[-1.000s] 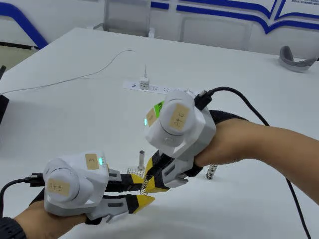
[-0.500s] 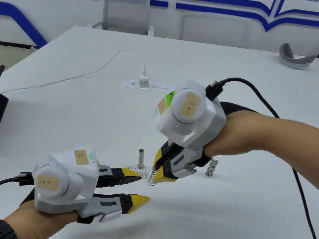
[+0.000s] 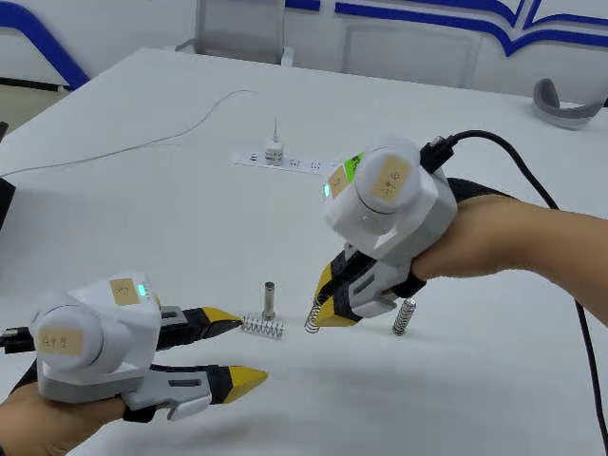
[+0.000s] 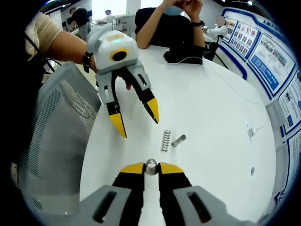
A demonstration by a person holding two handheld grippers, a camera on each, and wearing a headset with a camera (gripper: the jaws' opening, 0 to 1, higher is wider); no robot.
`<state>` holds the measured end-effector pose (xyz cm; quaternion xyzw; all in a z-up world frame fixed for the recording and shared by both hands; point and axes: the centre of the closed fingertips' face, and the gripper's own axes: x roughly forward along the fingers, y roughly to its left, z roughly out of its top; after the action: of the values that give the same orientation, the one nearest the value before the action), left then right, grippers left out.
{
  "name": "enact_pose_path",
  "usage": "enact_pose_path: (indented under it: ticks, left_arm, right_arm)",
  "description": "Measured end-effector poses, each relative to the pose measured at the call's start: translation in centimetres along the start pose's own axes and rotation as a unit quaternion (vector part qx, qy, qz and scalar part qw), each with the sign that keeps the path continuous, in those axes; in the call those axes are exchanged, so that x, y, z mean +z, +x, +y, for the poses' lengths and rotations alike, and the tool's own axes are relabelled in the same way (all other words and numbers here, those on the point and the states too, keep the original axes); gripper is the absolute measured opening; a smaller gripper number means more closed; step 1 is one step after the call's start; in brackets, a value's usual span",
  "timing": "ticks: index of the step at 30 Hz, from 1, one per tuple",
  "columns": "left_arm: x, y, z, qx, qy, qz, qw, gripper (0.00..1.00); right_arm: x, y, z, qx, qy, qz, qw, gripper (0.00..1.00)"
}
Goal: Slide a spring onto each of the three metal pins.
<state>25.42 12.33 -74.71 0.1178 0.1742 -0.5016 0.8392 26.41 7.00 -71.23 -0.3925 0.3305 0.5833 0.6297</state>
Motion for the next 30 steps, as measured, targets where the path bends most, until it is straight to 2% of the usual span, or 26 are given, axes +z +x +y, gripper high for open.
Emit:
enact_pose_path:
  ticks: [17, 25, 30]
  left_arm:
    - [-0.5, -0.5, 1.0, 0.018, -0.014, 0.001, 0.9997, 0.50]
    - [-0.6, -0.7, 1.3, 0.022, -0.018, 0.000, 0.9996, 0.52]
    - [-0.6, -0.7, 1.3, 0.022, -0.019, 0.002, 0.9996, 0.52]
  right_arm:
    - [-1.7, -1.9, -3.3, -0.031, 0.030, 0.011, 0.9990, 0.12]
    - [-3.1, -1.8, -4.7, -0.041, 0.041, 0.031, 0.9978, 0.12]
    - [-3.4, -1.3, -5.1, -0.044, 0.045, 0.038, 0.9973, 0.12]
